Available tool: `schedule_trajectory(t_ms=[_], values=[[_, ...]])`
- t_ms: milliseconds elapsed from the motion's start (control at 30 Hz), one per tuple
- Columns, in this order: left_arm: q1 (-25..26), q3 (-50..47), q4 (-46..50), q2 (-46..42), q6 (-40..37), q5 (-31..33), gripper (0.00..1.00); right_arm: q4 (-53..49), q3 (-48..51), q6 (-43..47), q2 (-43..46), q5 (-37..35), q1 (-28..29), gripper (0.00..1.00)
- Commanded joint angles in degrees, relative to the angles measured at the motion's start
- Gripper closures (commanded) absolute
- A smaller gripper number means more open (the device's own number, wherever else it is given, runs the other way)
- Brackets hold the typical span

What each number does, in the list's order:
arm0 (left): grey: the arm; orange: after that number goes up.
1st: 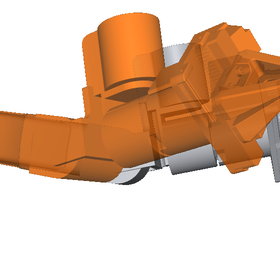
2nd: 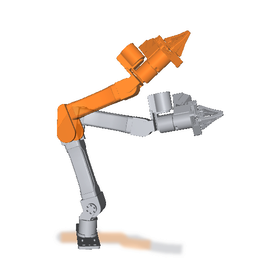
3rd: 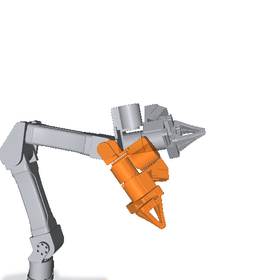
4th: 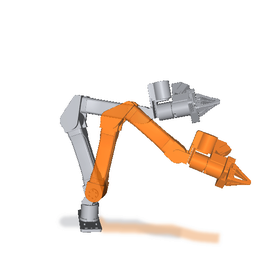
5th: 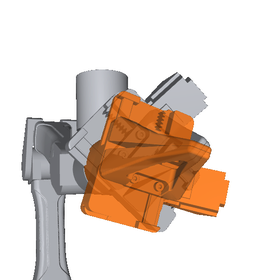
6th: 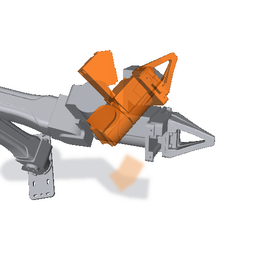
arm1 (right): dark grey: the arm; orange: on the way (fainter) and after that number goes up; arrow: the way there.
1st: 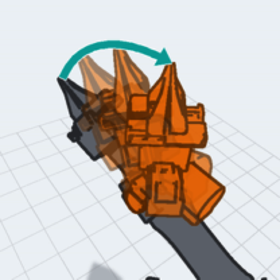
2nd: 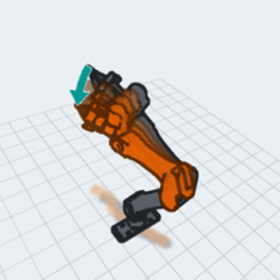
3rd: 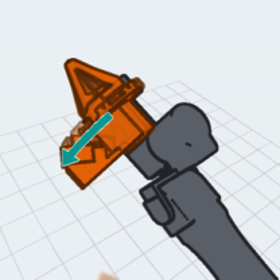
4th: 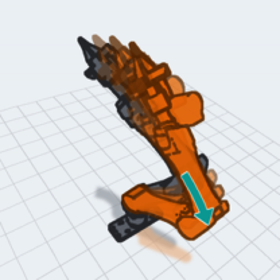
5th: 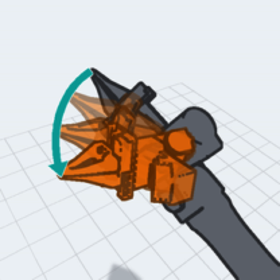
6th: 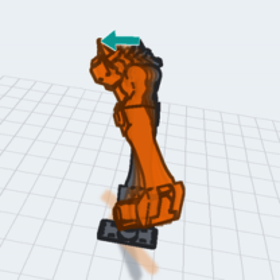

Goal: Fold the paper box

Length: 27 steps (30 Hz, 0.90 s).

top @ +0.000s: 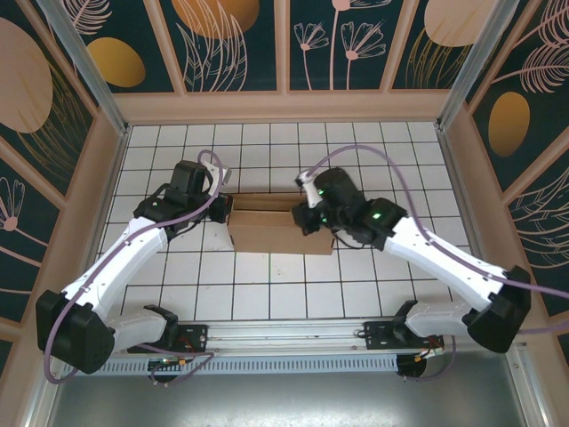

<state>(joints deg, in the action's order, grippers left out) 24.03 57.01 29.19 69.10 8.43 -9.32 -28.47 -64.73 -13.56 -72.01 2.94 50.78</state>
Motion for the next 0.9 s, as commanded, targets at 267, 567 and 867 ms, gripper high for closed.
schedule_trajectory(t_ms=[267, 567, 867], values=[[0.49, 1.35, 3.26, -0.01, 0.23, 0.36, 1.00, 10.07, 3.81, -5.34, -7.67, -6.40, 3.36, 0.94], [0.49, 2.86, 4.89, -0.42, 0.79, -0.42, 1.00, 11.00, 5.32, -7.91, -11.32, -10.45, 2.74, 0.95], [0.49, 5.04, 8.49, 0.15, 2.39, -0.67, 1.00, 10.98, 6.19, -9.22, -12.15, -12.31, 2.39, 0.96]])
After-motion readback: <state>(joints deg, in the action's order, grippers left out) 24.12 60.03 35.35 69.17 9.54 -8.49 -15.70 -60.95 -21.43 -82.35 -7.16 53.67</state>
